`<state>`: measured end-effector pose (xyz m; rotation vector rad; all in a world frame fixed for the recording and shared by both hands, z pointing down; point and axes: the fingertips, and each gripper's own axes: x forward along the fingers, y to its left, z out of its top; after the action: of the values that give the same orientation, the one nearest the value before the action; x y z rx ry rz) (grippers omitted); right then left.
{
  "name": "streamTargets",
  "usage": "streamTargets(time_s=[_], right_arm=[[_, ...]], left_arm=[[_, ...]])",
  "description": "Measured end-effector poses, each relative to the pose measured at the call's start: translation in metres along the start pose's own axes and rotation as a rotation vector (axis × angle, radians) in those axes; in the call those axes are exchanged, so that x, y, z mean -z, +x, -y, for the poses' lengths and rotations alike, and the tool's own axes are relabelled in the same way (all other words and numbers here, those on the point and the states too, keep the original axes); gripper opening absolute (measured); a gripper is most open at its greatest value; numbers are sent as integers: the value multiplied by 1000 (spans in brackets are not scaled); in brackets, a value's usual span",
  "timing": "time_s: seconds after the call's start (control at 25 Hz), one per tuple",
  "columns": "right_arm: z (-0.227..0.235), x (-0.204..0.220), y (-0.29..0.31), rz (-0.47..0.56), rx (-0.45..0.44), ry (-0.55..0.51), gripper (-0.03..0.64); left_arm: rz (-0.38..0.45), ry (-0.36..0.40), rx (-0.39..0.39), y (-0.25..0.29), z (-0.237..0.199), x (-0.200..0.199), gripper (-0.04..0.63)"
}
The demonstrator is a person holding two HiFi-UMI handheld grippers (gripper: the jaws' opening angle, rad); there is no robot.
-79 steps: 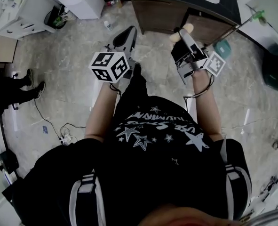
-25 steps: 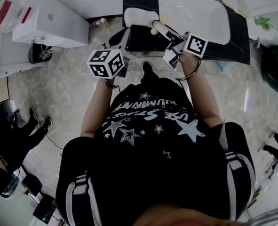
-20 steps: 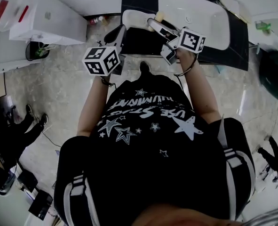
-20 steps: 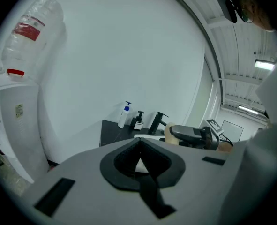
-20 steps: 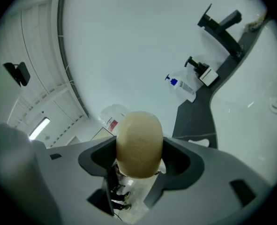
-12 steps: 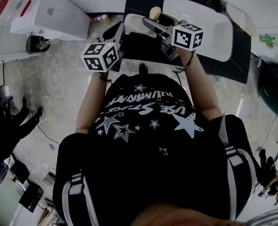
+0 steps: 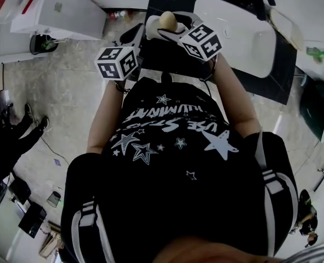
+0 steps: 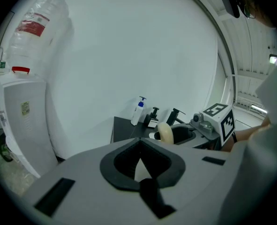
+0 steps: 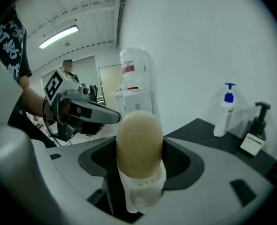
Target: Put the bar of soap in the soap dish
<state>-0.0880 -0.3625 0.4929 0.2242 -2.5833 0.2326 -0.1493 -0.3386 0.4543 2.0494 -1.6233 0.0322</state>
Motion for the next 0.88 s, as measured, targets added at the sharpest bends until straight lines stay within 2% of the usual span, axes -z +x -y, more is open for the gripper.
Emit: streamTargets(time_s=[0.44, 0.88], right_arm=[[-7, 24, 23, -164, -73, -211, 295], [-7, 36, 25, -239, -167, -237, 295]], left_arm=[[-42, -3, -26, 14, -10, 11, 11], [-54, 14, -33, 16, -14, 10, 11]])
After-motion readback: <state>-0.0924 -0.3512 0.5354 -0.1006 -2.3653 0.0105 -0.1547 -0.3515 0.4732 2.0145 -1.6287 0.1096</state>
